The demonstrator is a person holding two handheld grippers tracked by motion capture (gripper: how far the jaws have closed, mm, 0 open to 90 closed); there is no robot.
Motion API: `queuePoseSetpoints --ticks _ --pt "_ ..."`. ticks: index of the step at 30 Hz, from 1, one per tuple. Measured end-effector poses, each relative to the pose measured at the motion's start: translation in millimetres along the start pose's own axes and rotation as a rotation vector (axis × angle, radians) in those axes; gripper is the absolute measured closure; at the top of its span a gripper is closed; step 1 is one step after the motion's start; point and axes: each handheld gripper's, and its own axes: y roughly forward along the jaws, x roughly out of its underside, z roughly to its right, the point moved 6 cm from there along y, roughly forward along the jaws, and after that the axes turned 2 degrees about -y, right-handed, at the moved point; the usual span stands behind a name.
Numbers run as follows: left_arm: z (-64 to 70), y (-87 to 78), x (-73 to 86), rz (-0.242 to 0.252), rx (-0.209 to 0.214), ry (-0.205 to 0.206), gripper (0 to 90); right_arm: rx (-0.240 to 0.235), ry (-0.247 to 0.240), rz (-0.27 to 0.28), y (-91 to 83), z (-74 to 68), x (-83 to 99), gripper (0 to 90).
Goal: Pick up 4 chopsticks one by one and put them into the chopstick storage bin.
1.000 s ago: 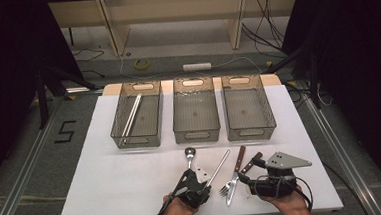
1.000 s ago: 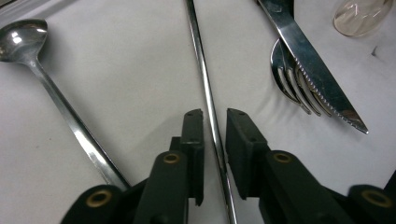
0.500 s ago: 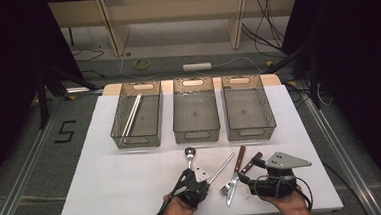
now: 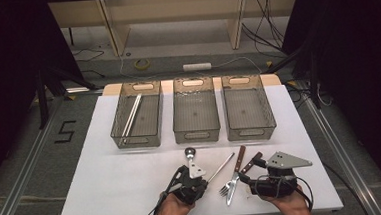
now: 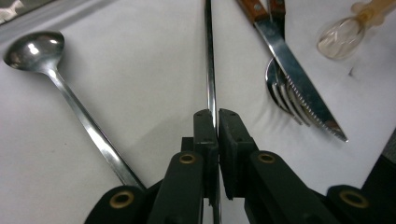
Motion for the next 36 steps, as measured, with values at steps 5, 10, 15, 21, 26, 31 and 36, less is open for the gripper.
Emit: queuePoseSetpoints --ticks 5,10,15,21,26,31,36 --pt "-2.5 -7.6 -4.8 0.020 0.017 -0.020 85.8 0.000 0.001 0.001 -0.1 0.0 -0.1 29.5" --pt "-5.9 -13.9 -7.9 0.038 0.023 -0.030 85.8 0.003 0.000 0.001 -0.1 0.3 -0.2 29.5" --pt "-8.2 -21.7 -11.5 0.053 0.027 -0.031 85.8 0.003 0.000 0.001 -0.2 0.5 -0.1 29.5" --pt "-10.4 -32.8 -16.6 0.079 0.032 -0.028 85.7 0.002 -0.001 0.001 -0.4 0.4 -0.1 29.5" --pt "-14.3 -42.2 -21.7 0.106 0.029 -0.029 85.8 0.003 -0.002 0.001 -0.4 0.6 -0.1 29.6" --pt "-22.9 -51.5 -25.8 0.131 0.023 -0.040 85.8 0.002 -0.001 0.003 -0.4 0.6 -0.2 29.5" --pt "-37.0 -65.2 -33.3 0.169 -0.001 -0.049 85.8 0.003 0.000 0.002 -0.3 1.3 -0.1 29.5"
